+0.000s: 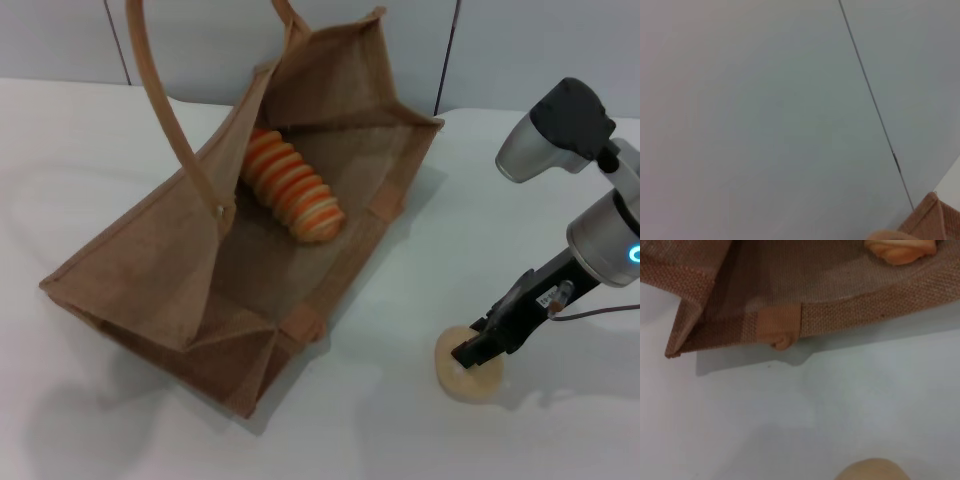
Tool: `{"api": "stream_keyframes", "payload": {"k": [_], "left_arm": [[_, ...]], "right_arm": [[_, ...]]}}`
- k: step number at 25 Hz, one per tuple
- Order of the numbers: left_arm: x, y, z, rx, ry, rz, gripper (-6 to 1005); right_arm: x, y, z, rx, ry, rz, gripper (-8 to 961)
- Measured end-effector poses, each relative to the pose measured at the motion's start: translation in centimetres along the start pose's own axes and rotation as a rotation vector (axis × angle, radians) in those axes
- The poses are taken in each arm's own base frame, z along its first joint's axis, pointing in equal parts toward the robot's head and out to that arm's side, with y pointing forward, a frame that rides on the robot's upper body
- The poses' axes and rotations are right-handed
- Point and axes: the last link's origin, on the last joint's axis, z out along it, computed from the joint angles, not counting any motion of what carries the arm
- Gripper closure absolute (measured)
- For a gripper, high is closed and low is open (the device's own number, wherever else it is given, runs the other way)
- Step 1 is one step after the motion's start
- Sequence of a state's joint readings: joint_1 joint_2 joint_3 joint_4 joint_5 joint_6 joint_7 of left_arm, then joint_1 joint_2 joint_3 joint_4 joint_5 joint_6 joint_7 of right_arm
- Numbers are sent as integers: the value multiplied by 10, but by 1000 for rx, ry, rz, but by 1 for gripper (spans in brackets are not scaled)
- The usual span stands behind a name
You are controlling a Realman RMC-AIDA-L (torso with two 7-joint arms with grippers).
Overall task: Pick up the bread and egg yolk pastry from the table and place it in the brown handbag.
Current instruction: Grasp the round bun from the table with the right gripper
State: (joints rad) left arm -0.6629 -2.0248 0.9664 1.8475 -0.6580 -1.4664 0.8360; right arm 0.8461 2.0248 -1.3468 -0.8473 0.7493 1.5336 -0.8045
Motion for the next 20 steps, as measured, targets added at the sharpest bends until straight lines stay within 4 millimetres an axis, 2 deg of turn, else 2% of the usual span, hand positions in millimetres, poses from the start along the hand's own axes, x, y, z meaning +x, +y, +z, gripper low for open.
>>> {"api": "stream_keyframes", "payload": {"k": [13, 20], "left_arm": [[-3, 0, 3, -9, -9, -5, 887], [-5, 0, 4, -14, -15, -9, 887]], "right_arm": [[-2, -3, -3, 13, -27, 9, 605], [-15, -8, -28, 43, -118, 2, 663]]}}
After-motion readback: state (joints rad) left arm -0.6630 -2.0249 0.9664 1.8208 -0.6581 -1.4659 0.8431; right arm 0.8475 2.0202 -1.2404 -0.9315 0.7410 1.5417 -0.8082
